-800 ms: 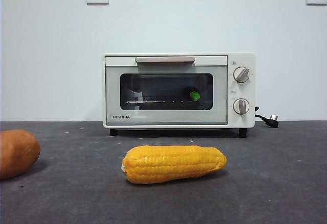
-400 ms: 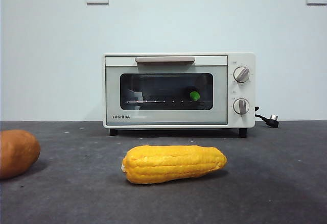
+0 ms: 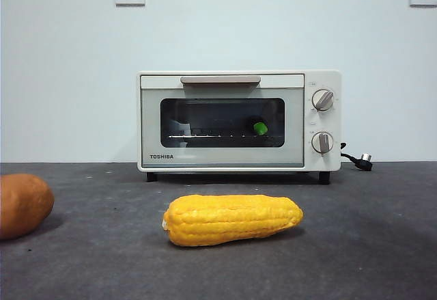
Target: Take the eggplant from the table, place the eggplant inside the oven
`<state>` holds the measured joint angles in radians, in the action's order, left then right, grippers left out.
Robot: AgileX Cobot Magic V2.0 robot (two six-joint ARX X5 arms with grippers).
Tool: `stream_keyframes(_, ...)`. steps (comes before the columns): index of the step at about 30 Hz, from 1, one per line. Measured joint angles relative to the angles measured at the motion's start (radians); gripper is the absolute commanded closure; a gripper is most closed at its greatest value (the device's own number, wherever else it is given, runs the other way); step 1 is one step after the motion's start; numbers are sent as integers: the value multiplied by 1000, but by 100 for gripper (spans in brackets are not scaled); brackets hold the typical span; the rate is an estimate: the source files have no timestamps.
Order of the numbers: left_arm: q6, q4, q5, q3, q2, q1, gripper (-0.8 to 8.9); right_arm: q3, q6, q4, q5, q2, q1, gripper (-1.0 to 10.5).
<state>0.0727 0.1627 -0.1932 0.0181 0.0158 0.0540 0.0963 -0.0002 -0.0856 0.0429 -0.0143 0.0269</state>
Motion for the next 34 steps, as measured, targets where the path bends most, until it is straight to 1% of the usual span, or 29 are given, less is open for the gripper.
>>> stream_keyframes(8, 0, 0, 0, 0, 0, 0, 817, -67, 0, 31, 0, 3, 0, 946)
stream_keyframes(16, 0, 0, 0, 0, 0, 0, 817, -72, 0, -3, 0, 3, 0, 946)
stream_keyframes(21, 0, 0, 0, 0, 0, 0, 817, -72, 0, -100, 1, 3, 0, 946)
stream_keyframes(34, 0, 0, 0, 0, 0, 0, 817, -72, 10, -101, 9, 4, 0, 946)
